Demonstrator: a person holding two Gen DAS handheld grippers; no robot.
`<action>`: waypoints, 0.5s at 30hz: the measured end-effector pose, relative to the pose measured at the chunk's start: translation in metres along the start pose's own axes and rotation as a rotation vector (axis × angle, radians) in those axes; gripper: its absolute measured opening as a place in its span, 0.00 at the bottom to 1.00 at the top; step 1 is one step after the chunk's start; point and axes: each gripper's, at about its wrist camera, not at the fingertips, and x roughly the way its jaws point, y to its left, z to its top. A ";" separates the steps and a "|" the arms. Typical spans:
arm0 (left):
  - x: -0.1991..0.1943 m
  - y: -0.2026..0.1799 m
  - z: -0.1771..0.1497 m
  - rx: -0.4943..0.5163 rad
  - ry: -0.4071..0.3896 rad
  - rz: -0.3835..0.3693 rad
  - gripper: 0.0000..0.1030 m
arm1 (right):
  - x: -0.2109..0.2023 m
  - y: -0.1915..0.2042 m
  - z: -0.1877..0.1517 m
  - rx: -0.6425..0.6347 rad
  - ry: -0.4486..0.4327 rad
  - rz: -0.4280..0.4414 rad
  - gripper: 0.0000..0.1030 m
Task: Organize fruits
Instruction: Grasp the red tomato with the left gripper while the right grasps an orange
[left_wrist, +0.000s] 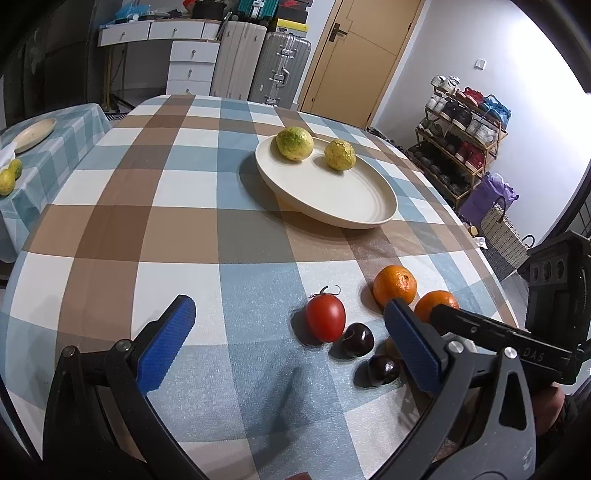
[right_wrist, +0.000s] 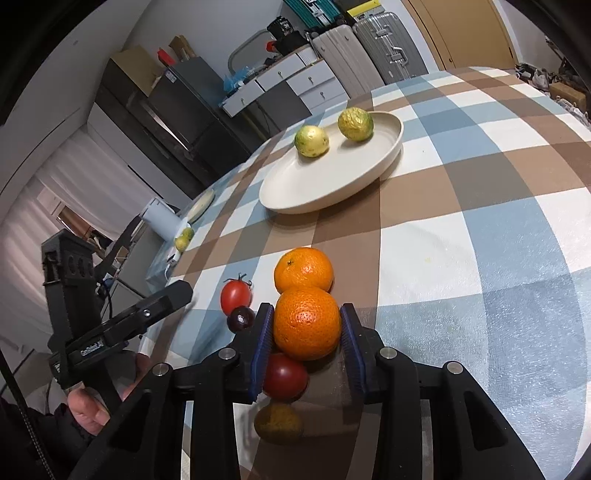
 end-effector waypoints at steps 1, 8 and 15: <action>0.001 0.000 0.001 0.001 0.000 0.002 0.99 | -0.002 0.000 0.000 0.000 -0.006 0.003 0.36; 0.008 0.003 0.015 0.009 0.025 -0.028 0.99 | -0.017 -0.002 0.003 -0.010 -0.061 0.022 0.36; 0.030 -0.004 0.018 0.015 0.119 -0.087 0.96 | -0.031 -0.005 0.007 -0.012 -0.103 0.041 0.36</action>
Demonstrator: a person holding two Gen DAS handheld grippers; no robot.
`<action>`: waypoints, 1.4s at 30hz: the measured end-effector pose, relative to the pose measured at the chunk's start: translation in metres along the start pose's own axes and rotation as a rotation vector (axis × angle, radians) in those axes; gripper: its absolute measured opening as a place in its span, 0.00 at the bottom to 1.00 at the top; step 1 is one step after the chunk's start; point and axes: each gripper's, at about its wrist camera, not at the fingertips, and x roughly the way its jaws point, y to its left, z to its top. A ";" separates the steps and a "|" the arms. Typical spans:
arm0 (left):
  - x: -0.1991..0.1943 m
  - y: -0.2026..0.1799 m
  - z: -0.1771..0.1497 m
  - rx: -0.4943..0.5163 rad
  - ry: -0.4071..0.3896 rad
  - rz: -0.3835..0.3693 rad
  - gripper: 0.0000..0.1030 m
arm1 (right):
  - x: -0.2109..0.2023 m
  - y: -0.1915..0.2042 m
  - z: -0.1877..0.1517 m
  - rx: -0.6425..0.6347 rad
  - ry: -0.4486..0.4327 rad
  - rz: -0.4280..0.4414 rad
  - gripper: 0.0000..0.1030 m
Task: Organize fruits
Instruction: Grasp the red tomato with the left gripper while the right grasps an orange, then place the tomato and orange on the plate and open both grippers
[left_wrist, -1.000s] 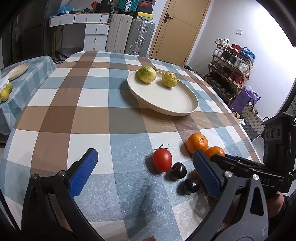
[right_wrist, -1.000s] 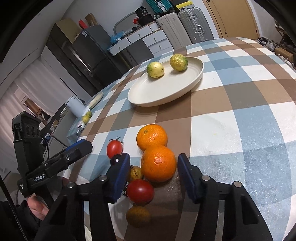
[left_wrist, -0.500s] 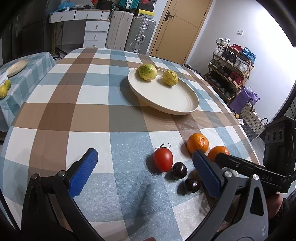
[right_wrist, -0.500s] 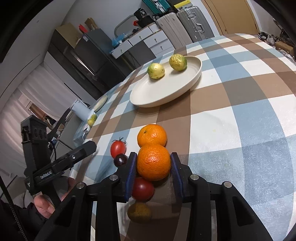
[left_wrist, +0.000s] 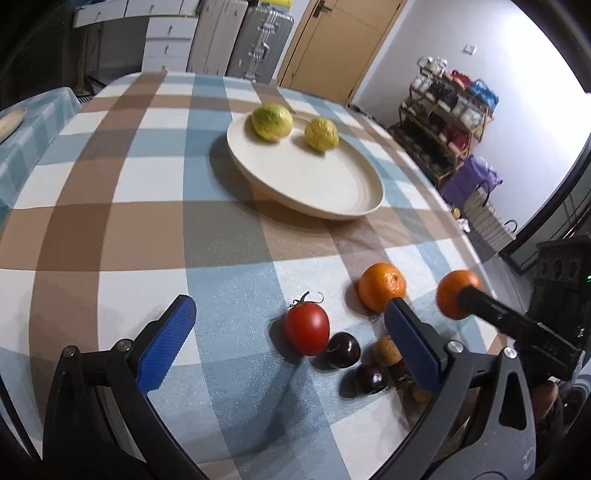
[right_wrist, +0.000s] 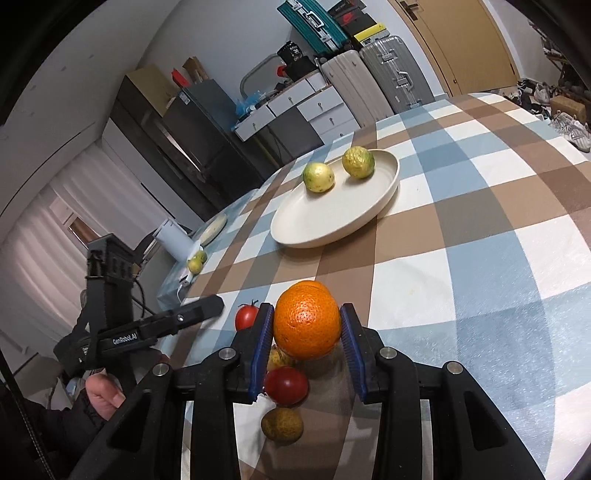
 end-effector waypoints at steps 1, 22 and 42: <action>0.003 -0.001 0.000 0.004 0.011 0.003 0.91 | -0.001 -0.001 0.000 0.001 -0.002 0.002 0.36; 0.014 -0.010 0.003 0.042 0.063 -0.043 0.23 | -0.004 -0.006 0.002 0.002 -0.008 0.013 0.36; -0.010 -0.004 0.073 0.082 -0.065 -0.051 0.23 | 0.016 0.009 0.042 -0.076 -0.005 0.038 0.36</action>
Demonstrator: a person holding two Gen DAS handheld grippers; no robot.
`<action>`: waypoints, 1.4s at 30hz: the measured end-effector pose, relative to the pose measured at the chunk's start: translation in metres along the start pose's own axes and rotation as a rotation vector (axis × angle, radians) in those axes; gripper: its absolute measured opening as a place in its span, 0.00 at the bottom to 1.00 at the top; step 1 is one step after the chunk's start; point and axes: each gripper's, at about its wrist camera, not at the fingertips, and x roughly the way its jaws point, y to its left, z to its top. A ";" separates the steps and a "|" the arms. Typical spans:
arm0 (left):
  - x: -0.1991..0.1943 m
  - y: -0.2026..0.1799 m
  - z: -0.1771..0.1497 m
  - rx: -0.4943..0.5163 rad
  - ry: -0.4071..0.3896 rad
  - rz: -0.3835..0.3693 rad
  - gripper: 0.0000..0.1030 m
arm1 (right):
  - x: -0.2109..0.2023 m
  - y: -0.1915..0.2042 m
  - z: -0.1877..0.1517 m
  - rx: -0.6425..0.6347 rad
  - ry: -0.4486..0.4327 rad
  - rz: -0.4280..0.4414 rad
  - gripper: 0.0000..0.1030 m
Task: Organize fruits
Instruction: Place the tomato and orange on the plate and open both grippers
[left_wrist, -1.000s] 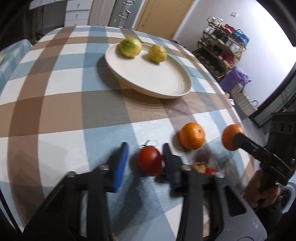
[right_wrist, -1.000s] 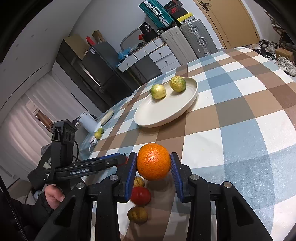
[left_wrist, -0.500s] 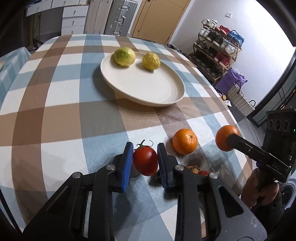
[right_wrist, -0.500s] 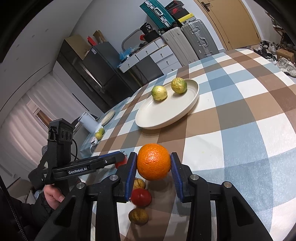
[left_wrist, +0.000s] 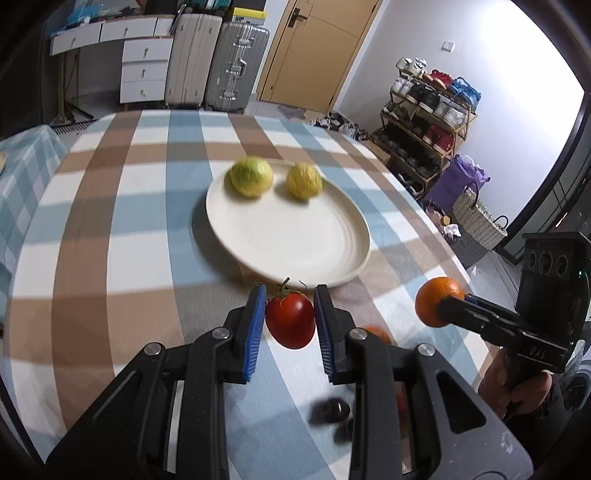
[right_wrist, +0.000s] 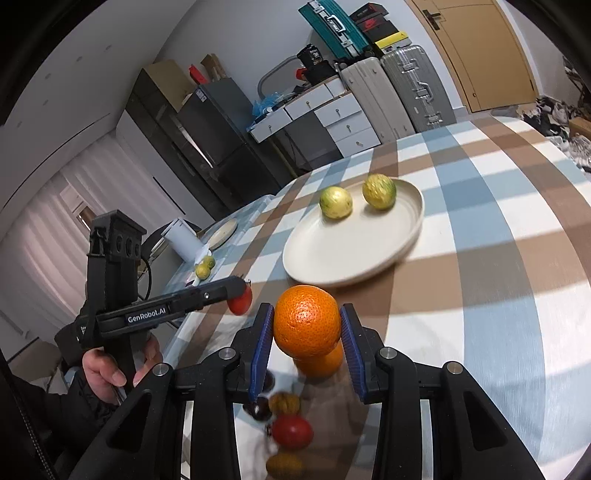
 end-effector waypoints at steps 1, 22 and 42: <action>0.001 0.002 0.006 -0.001 -0.005 -0.002 0.23 | 0.003 0.001 0.005 -0.008 0.000 0.000 0.36; 0.080 0.038 0.091 -0.036 0.000 -0.028 0.17 | 0.106 -0.015 0.094 -0.071 0.100 -0.049 0.36; 0.057 0.029 0.081 -0.028 -0.039 0.021 0.51 | 0.083 -0.016 0.106 -0.083 0.003 -0.148 0.85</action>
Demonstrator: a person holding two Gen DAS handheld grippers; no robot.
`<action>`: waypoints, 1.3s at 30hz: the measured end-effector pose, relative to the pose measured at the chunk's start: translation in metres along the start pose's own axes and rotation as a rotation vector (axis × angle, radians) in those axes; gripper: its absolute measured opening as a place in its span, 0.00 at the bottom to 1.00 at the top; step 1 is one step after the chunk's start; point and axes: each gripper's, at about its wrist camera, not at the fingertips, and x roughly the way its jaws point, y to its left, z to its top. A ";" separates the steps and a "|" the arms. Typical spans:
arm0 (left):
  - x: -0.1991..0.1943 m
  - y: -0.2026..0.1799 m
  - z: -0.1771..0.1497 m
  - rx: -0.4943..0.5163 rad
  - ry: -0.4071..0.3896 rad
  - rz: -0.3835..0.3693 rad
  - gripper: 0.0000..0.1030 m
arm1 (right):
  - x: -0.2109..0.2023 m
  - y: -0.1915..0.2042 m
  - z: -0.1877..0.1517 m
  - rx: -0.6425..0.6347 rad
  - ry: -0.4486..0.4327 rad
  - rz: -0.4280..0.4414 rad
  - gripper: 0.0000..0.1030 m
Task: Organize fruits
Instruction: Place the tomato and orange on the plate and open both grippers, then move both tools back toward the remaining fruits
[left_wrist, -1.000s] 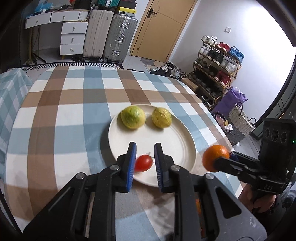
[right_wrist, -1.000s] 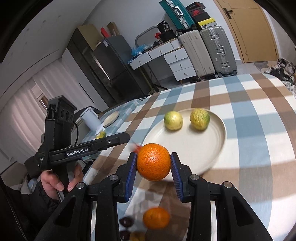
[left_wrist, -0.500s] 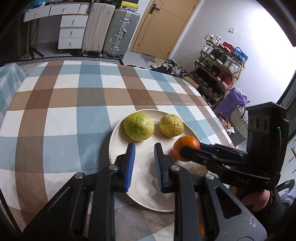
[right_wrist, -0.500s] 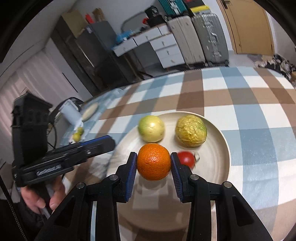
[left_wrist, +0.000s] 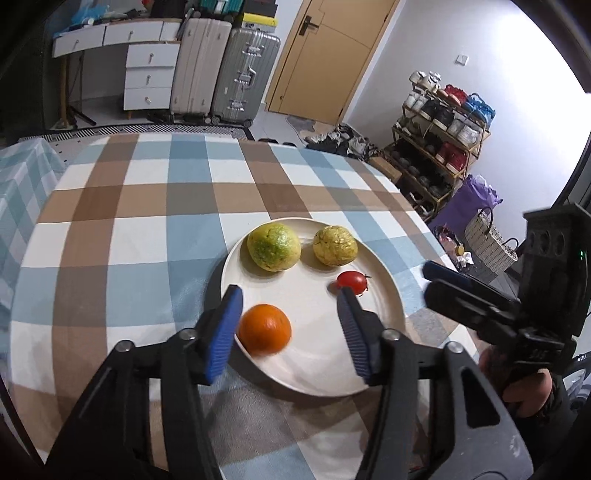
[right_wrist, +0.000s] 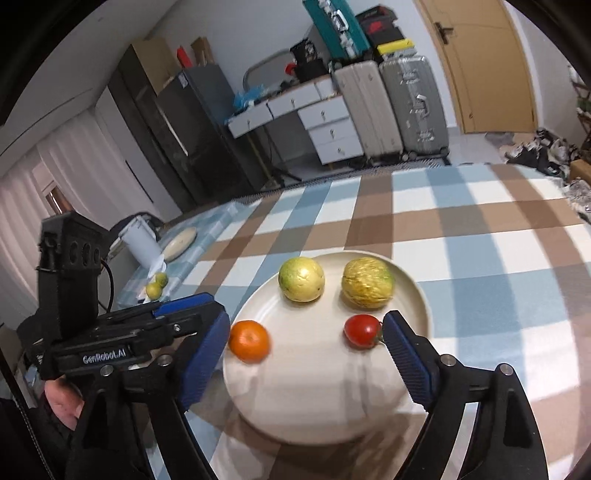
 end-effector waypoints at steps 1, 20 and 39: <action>-0.005 -0.002 -0.002 0.000 -0.006 0.002 0.52 | -0.009 0.000 -0.002 0.003 -0.012 -0.009 0.87; -0.113 -0.069 -0.055 0.070 -0.121 0.058 0.84 | -0.133 0.044 -0.042 -0.049 -0.220 -0.046 1.00; -0.173 -0.097 -0.144 0.116 -0.159 0.134 0.99 | -0.179 0.084 -0.117 -0.118 -0.158 -0.055 1.00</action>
